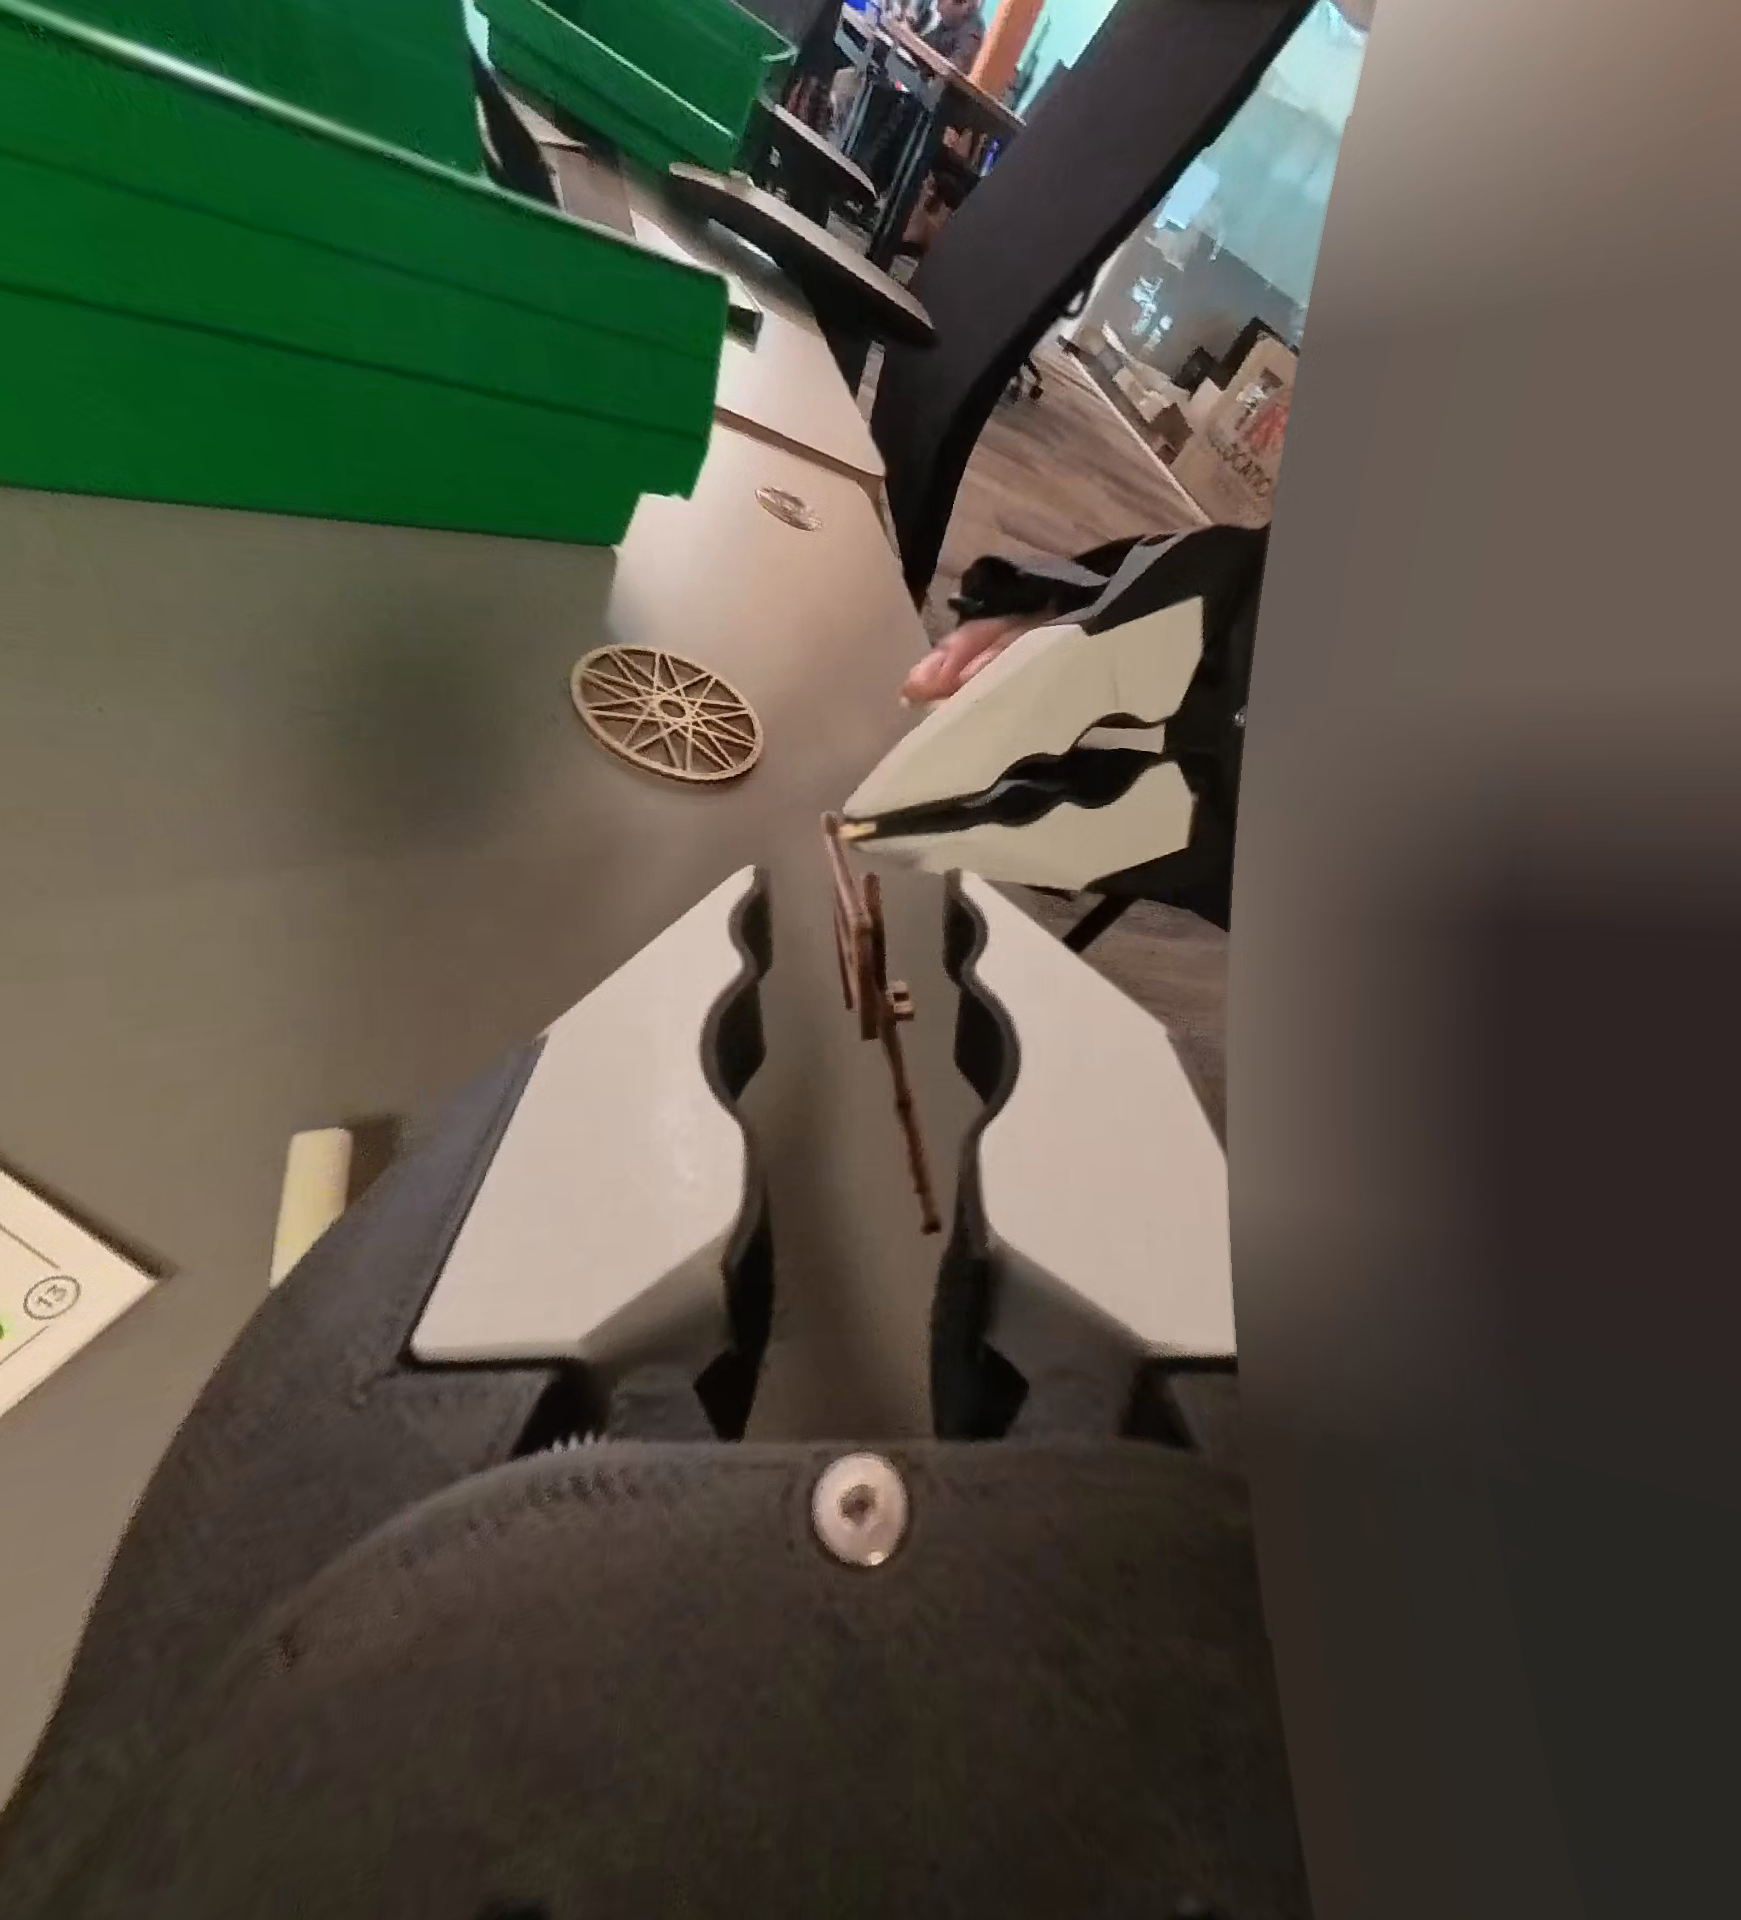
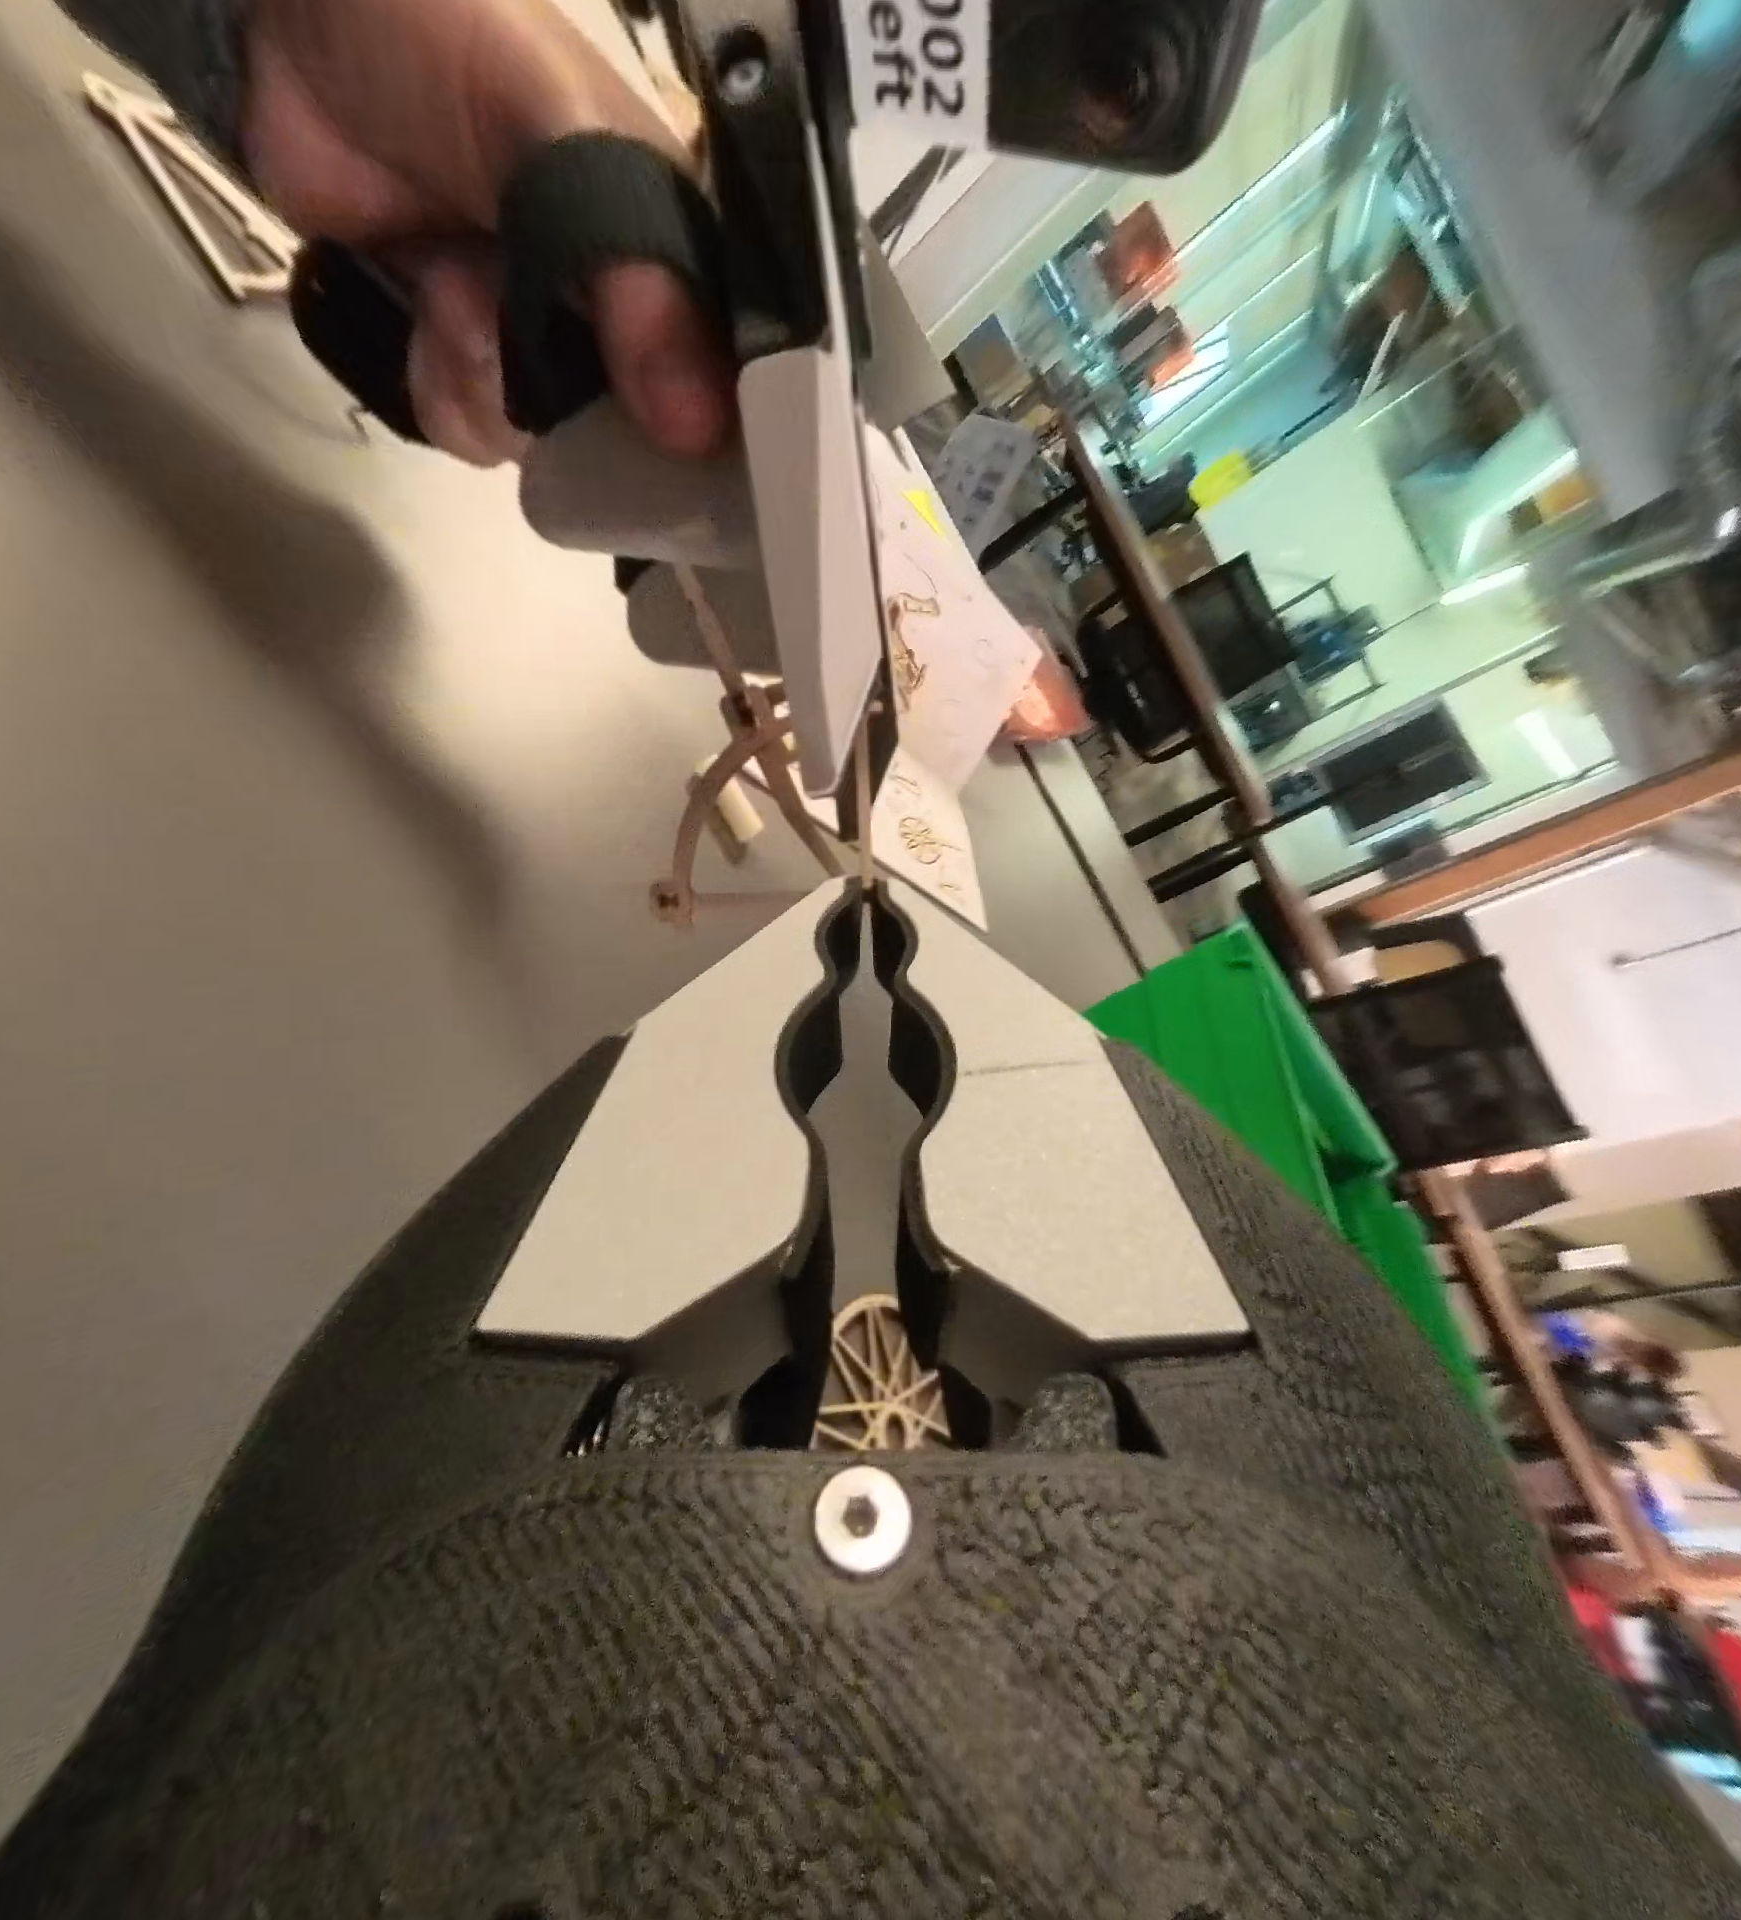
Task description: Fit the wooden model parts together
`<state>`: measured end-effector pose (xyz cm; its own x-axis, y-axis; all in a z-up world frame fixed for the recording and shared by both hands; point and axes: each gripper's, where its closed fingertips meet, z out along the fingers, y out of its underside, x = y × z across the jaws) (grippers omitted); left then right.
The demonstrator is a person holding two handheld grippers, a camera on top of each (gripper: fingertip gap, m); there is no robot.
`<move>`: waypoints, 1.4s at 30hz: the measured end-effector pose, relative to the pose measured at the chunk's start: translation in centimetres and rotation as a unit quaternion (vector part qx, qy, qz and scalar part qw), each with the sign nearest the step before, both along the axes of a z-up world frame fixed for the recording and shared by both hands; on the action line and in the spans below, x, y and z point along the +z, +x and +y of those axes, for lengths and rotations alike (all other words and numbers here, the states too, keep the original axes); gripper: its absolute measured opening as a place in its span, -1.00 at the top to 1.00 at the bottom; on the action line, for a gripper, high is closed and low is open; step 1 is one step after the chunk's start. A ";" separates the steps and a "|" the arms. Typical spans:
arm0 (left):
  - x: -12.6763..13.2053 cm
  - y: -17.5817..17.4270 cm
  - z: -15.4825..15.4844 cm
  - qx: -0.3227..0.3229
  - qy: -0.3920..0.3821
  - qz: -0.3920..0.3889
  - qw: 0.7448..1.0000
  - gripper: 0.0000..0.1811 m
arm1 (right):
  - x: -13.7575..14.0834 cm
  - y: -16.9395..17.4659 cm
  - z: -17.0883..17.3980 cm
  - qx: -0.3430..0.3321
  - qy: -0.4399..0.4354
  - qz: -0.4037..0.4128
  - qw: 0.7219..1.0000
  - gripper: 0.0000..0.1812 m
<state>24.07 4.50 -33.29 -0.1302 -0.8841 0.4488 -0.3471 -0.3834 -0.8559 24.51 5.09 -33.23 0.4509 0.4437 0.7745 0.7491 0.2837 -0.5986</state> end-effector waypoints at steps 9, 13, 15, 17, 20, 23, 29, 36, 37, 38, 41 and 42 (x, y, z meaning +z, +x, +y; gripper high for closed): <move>1.0 0.2 -0.4 0.008 0.038 -0.019 0.999 0.86 | 1.4 -0.5 -0.6 0.000 0.118 -0.070 0.991 1.00; 1.2 0.4 -0.5 0.011 0.051 -0.032 0.998 0.94 | 1.5 -0.5 -0.7 0.000 0.126 -0.074 0.989 1.00; 1.3 0.5 -0.4 0.017 0.061 -0.039 0.997 0.96 | 1.6 -0.5 -0.7 -0.003 0.134 -0.078 0.988 1.00; 1.3 0.6 -0.2 0.026 0.076 -0.042 0.996 0.97 | 1.5 -0.5 -0.6 -0.007 0.133 -0.079 0.988 1.00; 0.9 0.6 -0.1 0.029 0.112 -0.037 0.993 0.98 | 1.2 -0.4 -0.4 -0.017 0.124 -0.071 0.990 1.00; 0.4 0.6 0.2 0.036 0.134 -0.027 0.990 0.98 | 0.6 -0.2 -0.1 -0.043 0.112 -0.066 0.991 1.00; -0.8 0.7 0.8 0.059 0.142 -0.018 0.988 0.98 | -0.7 -0.2 0.6 -0.084 0.108 -0.109 0.985 1.00; -2.2 0.7 1.3 0.081 0.172 0.005 0.982 0.98 | -2.0 -0.1 1.0 -0.111 0.096 -0.132 0.980 1.00; -2.2 0.7 1.3 0.081 0.167 0.004 0.983 0.98 | -1.9 -0.1 1.1 -0.114 0.098 -0.127 0.980 1.00; -2.3 0.7 1.5 0.083 0.174 0.007 0.981 0.98 | -2.0 0.0 1.3 -0.116 0.095 -0.119 0.982 1.00; -2.8 1.0 2.0 0.092 0.204 0.026 0.974 0.98 | -2.4 0.4 1.8 -0.134 0.092 -0.118 0.980 1.00; -2.7 1.1 2.2 0.096 0.203 0.025 0.974 0.99 | -2.4 0.4 1.9 -0.138 0.087 -0.115 0.980 1.00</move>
<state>25.14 6.67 -36.03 0.0673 -0.9960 0.0591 -0.3472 -0.0789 -0.9345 24.92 7.02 -35.68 0.3398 0.1810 0.9229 0.9212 0.1337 -0.3654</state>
